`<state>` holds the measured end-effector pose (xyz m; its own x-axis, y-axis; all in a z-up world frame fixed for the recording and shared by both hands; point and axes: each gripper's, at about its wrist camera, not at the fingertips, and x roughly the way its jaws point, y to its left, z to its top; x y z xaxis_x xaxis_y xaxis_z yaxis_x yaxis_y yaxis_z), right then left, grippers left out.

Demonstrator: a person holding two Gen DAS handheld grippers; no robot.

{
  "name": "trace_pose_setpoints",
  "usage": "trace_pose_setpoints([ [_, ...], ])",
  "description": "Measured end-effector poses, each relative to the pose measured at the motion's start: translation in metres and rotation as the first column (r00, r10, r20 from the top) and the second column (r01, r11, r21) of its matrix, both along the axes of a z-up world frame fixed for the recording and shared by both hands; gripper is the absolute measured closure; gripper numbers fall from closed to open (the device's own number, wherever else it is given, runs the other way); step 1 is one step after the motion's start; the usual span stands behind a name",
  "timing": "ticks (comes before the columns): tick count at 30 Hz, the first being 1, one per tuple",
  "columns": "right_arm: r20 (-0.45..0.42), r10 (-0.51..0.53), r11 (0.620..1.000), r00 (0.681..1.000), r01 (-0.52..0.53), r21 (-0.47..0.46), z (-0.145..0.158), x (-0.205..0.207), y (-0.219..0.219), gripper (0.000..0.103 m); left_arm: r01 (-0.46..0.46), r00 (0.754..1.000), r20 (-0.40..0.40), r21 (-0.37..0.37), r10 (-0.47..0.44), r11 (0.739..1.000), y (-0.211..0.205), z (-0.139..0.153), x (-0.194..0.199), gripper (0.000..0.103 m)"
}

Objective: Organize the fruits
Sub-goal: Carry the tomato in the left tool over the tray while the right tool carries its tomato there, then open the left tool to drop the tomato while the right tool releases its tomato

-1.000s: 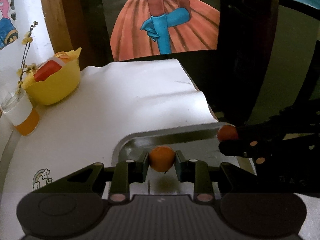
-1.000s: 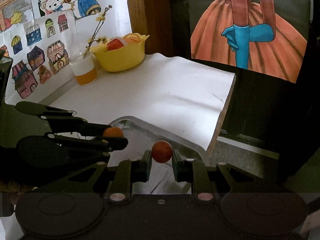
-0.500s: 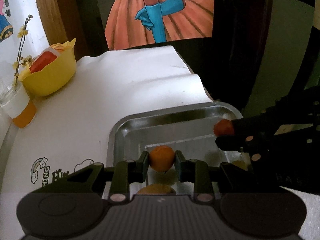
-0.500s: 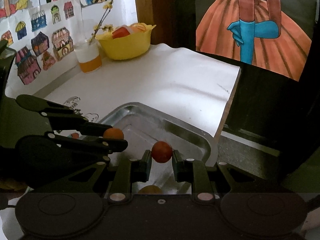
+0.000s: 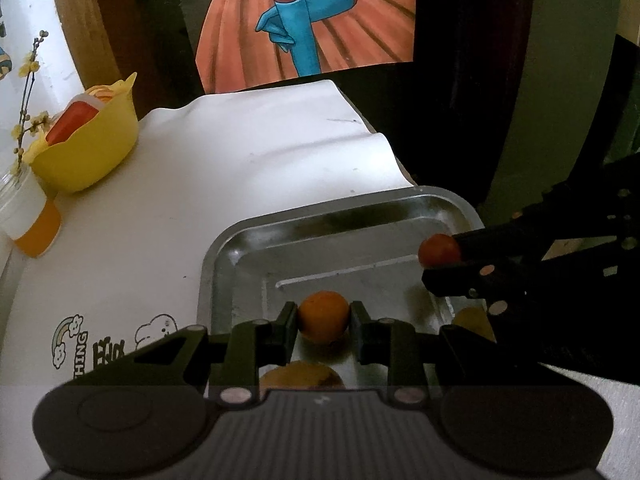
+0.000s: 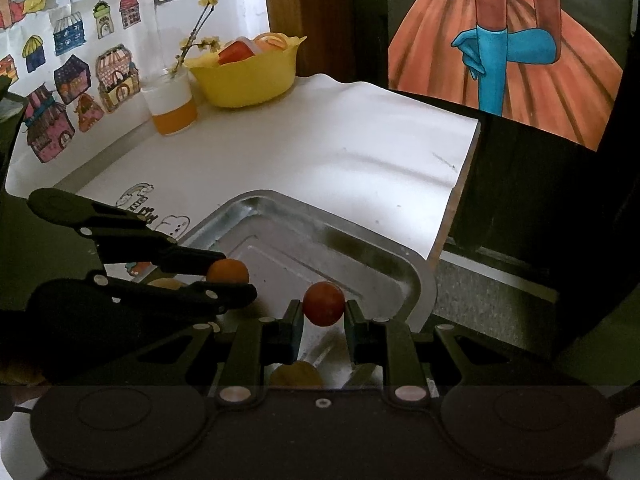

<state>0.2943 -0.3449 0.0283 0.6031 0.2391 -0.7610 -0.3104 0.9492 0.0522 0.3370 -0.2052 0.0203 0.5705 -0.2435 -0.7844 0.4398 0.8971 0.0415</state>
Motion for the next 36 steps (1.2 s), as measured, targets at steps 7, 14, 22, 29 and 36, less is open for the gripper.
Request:
trace_pose_setpoints([
  [7,0.0,-0.015,1.0,1.0,0.015,0.006,-0.003,-0.003,-0.002,0.079,0.003,1.0,0.005,-0.001,-0.003,1.0,0.001,-0.002,-0.002,0.073],
  [14,-0.002,-0.05,0.999,0.999,0.05,0.01,-0.004,-0.006,-0.007,0.079,0.001,1.0,0.002,-0.014,-0.001,1.0,0.003,-0.004,-0.004,0.073],
  [22,-0.026,-0.07,0.998,0.997,0.07,-0.002,-0.008,-0.006,-0.011,0.079,0.015,1.0,0.006,-0.018,-0.014,1.0,0.004,-0.005,-0.004,0.073],
  [29,-0.038,-0.068,0.998,0.997,0.068,-0.02,-0.011,-0.005,-0.008,0.079,0.04,0.999,0.013,-0.014,-0.04,0.999,0.004,-0.007,-0.005,0.072],
  [36,-0.045,-0.053,0.997,0.998,0.051,-0.051,-0.012,-0.002,-0.003,0.078,0.089,0.996,0.011,-0.009,-0.089,0.996,0.005,-0.007,-0.005,0.072],
])
